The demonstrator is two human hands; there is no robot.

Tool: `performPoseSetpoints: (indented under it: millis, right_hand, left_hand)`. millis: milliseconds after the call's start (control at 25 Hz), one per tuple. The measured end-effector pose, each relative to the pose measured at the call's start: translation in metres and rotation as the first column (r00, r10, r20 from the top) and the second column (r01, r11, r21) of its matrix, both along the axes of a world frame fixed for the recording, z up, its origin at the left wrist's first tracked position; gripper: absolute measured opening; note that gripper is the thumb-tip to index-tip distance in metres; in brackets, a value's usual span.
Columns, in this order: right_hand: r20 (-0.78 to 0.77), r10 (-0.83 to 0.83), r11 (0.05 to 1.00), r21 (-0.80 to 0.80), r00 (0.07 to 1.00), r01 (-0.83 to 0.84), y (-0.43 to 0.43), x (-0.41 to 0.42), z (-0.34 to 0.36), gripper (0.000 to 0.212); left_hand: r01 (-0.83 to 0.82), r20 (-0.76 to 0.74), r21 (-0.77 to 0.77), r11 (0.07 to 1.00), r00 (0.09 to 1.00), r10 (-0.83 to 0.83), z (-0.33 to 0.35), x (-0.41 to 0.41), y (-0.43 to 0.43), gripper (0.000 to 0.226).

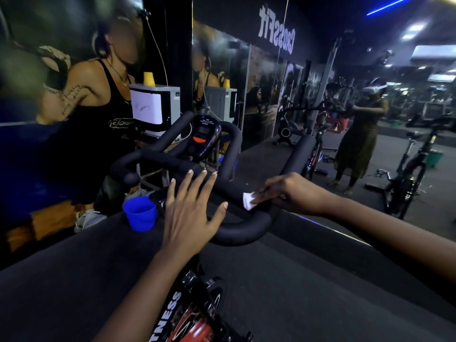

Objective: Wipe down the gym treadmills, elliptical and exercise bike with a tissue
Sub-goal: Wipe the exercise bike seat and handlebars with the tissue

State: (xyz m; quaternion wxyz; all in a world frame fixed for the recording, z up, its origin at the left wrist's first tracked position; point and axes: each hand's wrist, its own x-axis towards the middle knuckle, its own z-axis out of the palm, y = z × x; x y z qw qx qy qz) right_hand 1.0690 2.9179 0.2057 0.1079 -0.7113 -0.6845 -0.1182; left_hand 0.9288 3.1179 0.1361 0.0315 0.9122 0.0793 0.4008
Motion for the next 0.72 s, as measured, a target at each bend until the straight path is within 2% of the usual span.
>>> performPoseSetpoints:
  millis: [80,200,280,400,480,600,720]
  right_hand:
    - [-0.025,-0.013,0.999,-0.030,1.000,0.012,-0.013,0.001,0.011,0.034]
    - [-0.019,-0.114,0.989,0.095,0.993,0.115,0.000,0.010,0.015,0.035]
    - [-0.011,-0.148,0.983,0.111,0.989,0.149,0.019,0.012,0.003,0.037]
    - [0.001,-0.129,0.990,0.052,0.992,0.128,0.015,0.008,-0.008,0.043]
    - [0.091,-0.087,0.995,0.064,0.992,0.082,-0.002,0.004,-0.008,0.044]
    - [0.202,-0.097,0.994,0.068,0.975,0.084,-0.023,-0.014,-0.012,0.036]
    - [0.175,-0.190,0.972,0.171,0.966,0.160,-0.043,-0.020,-0.022,0.038]
  left_hand:
    - [0.005,-0.001,-0.018,1.000,1.000,-0.005,0.000,0.000,-0.001,0.066]
    - [0.004,-0.011,-0.029,1.000,1.000,-0.004,-0.001,0.000,0.000,0.065]
    - [0.012,-0.018,-0.027,1.000,1.000,-0.013,-0.001,0.000,0.001,0.065]
    - [0.030,-0.028,-0.013,0.999,0.999,-0.030,0.000,0.000,0.001,0.065]
    - [0.030,-0.041,-0.007,1.000,0.999,-0.030,0.001,-0.001,0.002,0.065]
    - [0.089,-0.115,-0.033,0.995,0.989,-0.092,0.010,-0.004,-0.002,0.075]
    - [0.226,-0.250,-0.071,0.972,0.939,-0.237,0.029,0.011,-0.021,0.084]
